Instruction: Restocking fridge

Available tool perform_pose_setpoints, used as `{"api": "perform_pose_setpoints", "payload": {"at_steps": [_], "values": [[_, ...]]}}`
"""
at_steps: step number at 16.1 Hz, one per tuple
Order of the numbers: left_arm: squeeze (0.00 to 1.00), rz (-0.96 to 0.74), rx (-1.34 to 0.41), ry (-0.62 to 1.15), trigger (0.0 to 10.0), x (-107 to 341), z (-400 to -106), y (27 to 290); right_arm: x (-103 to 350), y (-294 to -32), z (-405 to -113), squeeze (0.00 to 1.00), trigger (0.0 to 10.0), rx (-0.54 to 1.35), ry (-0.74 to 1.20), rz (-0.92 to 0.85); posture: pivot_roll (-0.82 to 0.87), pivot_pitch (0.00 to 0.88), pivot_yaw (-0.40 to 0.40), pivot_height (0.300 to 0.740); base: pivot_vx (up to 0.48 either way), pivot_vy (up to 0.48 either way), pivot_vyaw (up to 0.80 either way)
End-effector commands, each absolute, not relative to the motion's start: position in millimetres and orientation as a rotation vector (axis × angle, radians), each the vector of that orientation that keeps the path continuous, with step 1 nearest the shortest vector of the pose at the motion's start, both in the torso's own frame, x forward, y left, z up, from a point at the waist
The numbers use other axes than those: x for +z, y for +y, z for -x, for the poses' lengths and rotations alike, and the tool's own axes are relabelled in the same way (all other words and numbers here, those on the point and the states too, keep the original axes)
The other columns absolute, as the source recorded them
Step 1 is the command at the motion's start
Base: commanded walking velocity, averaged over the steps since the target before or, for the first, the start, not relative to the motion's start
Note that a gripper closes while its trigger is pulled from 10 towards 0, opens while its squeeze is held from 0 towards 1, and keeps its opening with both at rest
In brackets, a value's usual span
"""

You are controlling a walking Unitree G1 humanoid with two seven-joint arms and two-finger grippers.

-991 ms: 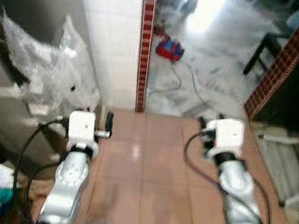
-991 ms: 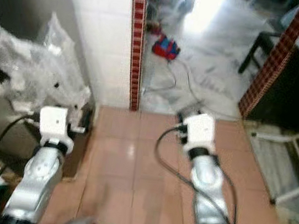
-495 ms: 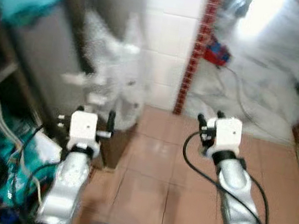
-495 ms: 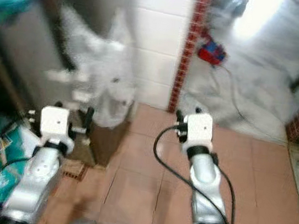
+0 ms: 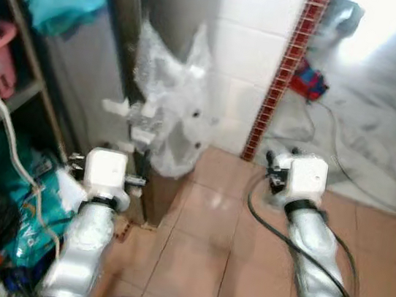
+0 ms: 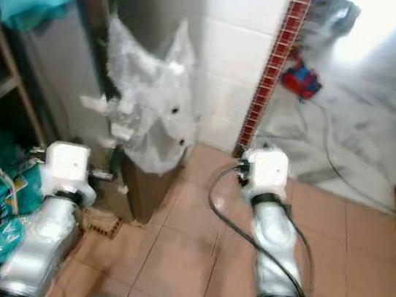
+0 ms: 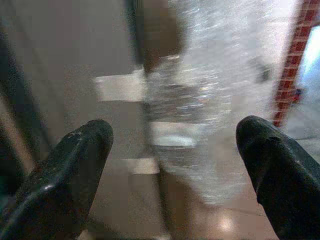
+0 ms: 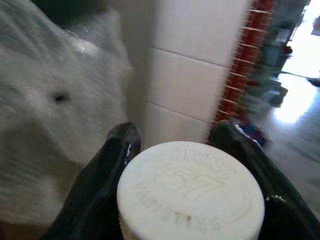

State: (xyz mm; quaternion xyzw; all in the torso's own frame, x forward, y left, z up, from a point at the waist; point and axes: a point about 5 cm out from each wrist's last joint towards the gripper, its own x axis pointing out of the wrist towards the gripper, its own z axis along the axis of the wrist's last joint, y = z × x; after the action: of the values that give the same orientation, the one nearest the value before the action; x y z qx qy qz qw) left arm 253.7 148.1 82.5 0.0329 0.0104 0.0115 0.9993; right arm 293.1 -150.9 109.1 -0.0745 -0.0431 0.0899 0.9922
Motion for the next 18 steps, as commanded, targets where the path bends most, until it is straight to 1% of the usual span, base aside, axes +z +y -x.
{"api": "perform_pose_setpoints", "payload": {"at_steps": [1, 3, 10, 12, 18], "values": [[0.0, -0.048, -0.005, 0.0, 10.0, 87.9, -255.6, 138.9, 114.4, -162.0, -293.2, 0.0, 10.0, 0.152, -0.103, 0.163, 0.02, 0.001, 0.021, 0.74, 0.251, 0.0, 0.0], [0.0, -0.047, -0.006, 0.001, 10.0, 88.1, -255.2, 138.2, 112.1, -163.3, -292.2, 0.0, 10.0, 0.149, -0.093, 0.166, 0.03, 0.003, 0.02, 0.74, 0.12, 0.0, 0.0], [0.0, -0.046, -0.016, -0.019, 10.0, 93.2, -258.7, 135.9, 109.1, -161.5, -289.6, 0.0, 10.0, 0.158, -0.082, 0.176, 0.04, 0.012, 0.026, 0.74, 0.0, 0.0, 0.0], [0.0, -0.043, -0.006, -0.009, 10.0, 91.0, -255.7, 134.7, 105.4, -161.5, -286.0, 0.0, 10.0, 0.169, -0.07, 0.176, 0.04, 0.016, 0.013, 0.74, 0.0, 0.0, 0.0], [0.0, -0.044, 0.005, -0.017, 10.0, 94.2, -258.4, 142.0, 113.0, -154.7, -294.4, 0.0, 10.0, 0.188, -0.094, 0.176, 0.06, 0.011, 0.0, 0.74, 0.0, 0.0, 0.0]]}}
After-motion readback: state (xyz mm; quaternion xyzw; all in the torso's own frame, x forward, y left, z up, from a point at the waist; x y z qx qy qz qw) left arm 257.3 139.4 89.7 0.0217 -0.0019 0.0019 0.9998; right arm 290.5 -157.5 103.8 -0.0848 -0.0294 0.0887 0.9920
